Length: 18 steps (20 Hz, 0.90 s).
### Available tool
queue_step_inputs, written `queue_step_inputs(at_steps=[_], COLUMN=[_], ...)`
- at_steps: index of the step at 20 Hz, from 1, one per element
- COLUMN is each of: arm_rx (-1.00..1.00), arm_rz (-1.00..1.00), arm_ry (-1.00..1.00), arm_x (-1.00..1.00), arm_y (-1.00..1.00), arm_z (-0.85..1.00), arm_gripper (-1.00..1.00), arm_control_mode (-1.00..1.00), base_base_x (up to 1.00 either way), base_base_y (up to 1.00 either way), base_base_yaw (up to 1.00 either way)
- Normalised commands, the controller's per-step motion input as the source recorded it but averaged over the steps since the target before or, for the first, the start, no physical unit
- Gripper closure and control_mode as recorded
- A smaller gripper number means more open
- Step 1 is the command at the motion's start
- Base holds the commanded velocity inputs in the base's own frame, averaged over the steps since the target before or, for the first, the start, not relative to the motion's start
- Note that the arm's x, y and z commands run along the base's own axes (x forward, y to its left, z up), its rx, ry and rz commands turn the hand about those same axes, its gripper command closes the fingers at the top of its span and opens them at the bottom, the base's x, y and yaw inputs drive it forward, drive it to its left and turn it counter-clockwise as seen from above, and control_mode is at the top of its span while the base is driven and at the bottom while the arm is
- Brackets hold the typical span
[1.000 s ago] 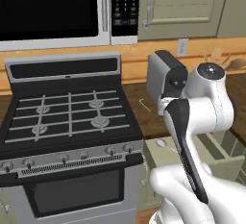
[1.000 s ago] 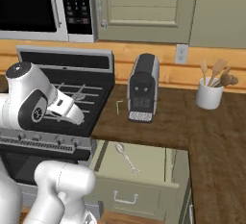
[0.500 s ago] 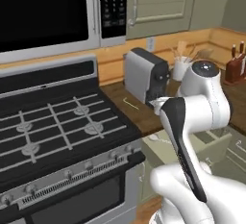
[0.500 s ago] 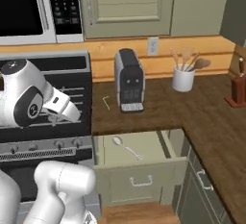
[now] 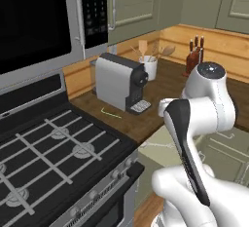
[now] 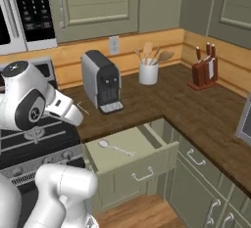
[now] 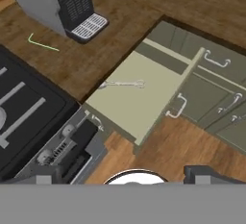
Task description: Pick the tongs from the drawer and place it on the counter.
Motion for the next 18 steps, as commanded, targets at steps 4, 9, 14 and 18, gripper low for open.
queue_step_inputs(at_steps=[4,9,14,18], arm_rx=[0.00,0.00,0.04,0.25], arm_rz=[0.00,0.00,-0.01,0.00], arm_ry=[0.00,0.00,0.00,0.13], arm_x=[0.00,0.00,0.00,0.00], arm_y=[0.00,0.00,-0.05,-0.94], arm_z=[0.00,0.00,-0.01,-0.45], arm_gripper=[-1.00,-1.00,-1.00,-1.00], arm_control_mode=[1.00,1.00,-1.00,-1.00], base_base_x=[0.46,0.38,0.02,0.00], base_base_y=[0.70,0.31,0.17,0.00], base_base_yaw=[-0.28,-0.16,-0.05,0.00])
